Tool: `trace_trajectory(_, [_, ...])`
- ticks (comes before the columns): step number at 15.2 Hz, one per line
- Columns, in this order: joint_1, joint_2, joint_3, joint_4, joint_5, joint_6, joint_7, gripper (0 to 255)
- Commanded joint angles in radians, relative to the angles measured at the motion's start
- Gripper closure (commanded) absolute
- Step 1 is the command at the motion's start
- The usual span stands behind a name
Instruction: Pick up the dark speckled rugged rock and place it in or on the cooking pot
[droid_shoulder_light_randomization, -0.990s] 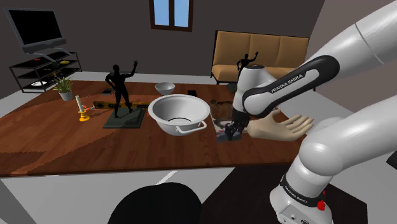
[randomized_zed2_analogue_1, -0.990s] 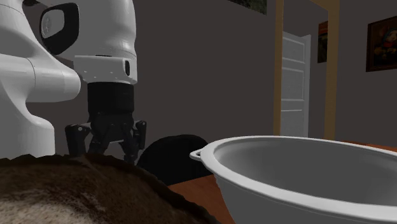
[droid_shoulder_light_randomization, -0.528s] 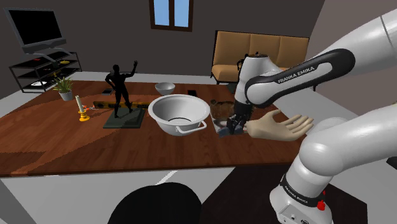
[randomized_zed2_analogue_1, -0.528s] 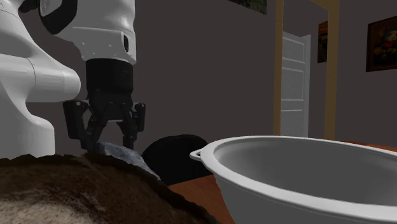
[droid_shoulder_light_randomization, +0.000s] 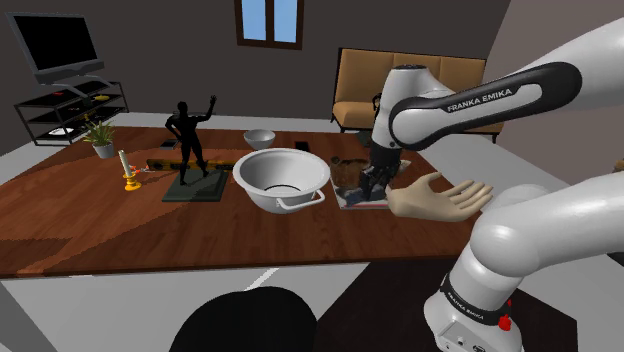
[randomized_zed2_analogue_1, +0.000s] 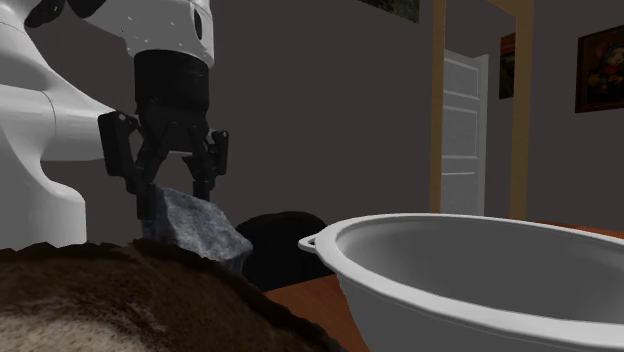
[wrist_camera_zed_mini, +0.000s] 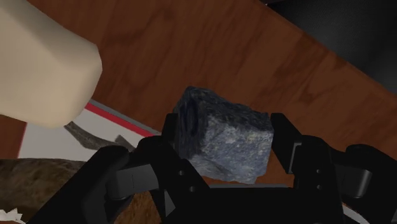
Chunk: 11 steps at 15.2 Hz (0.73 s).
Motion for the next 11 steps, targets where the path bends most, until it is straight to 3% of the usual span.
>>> trace_trajectory(1, [0.002,-0.021,0.001,0.019,0.002,-0.04,0.0,255])
trace_trajectory(11, [0.003,-0.071,0.0,0.129,0.004,-0.2,-0.006,255])
